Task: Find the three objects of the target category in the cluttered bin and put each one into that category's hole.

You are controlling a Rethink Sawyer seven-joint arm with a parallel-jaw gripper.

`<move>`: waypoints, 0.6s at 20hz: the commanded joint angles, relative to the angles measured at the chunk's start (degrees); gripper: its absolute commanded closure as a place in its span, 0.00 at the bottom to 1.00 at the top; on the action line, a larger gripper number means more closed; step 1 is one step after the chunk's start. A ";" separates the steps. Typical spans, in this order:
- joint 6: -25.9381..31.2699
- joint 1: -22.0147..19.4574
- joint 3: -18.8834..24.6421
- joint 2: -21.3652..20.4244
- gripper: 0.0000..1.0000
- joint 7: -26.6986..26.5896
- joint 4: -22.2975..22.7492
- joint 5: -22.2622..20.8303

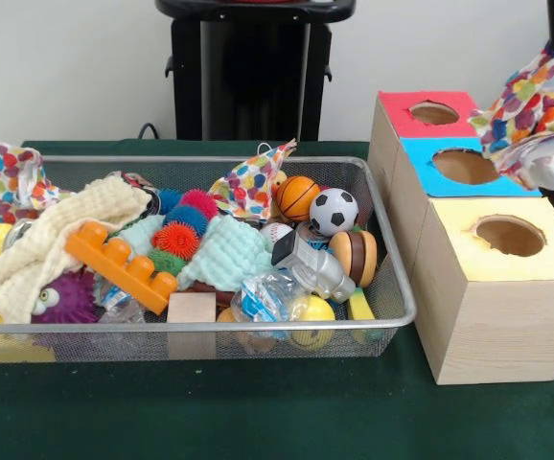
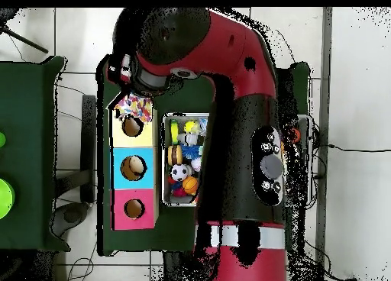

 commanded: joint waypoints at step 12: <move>-8.88 -2.55 2.20 -0.93 1.00 4.65 13.96 -0.23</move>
